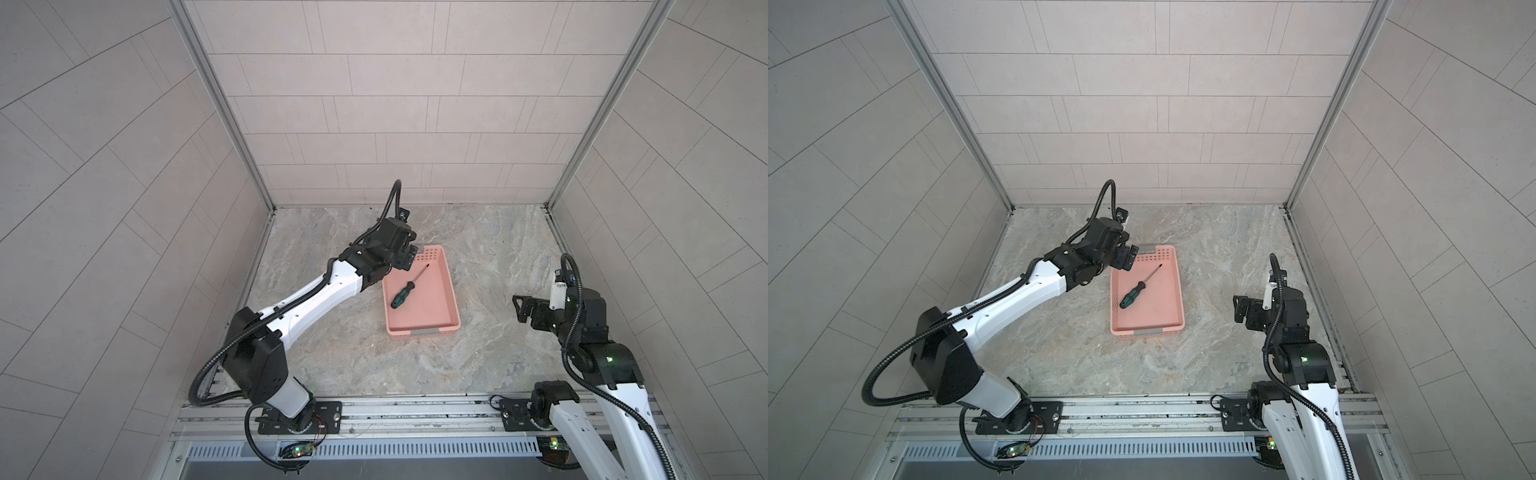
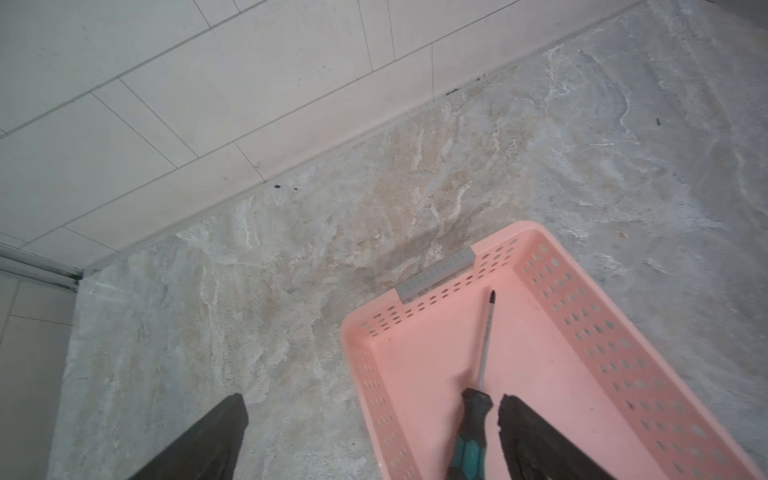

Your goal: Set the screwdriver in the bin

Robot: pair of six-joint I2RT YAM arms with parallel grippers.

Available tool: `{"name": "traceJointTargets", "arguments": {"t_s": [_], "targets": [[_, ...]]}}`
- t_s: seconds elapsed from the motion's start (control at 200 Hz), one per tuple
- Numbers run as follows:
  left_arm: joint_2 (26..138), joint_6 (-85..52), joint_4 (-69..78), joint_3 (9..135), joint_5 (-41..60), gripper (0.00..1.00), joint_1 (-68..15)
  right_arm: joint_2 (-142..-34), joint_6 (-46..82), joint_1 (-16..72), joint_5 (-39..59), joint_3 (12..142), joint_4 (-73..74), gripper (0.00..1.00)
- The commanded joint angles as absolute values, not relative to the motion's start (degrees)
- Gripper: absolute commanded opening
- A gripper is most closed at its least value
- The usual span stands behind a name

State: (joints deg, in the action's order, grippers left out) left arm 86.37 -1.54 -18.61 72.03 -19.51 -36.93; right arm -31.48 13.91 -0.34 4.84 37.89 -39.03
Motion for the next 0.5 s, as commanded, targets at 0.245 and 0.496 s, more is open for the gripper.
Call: {"name": "traceJointTargets", "arguments": {"t_s": [0.245, 0.496], "targets": [[66.07, -7.38, -0.99, 43.86, -9.85, 1.00, -10.52, -36.39, 13.07, -0.32, -4.19, 29.51, -8.28, 1.00], [60.77, -3.87, 14.02, 29.69, -14.00, 1.00, -5.38, -47.86, 14.02, -0.41, -10.50, 26.70, 5.35, 0.98]]}}
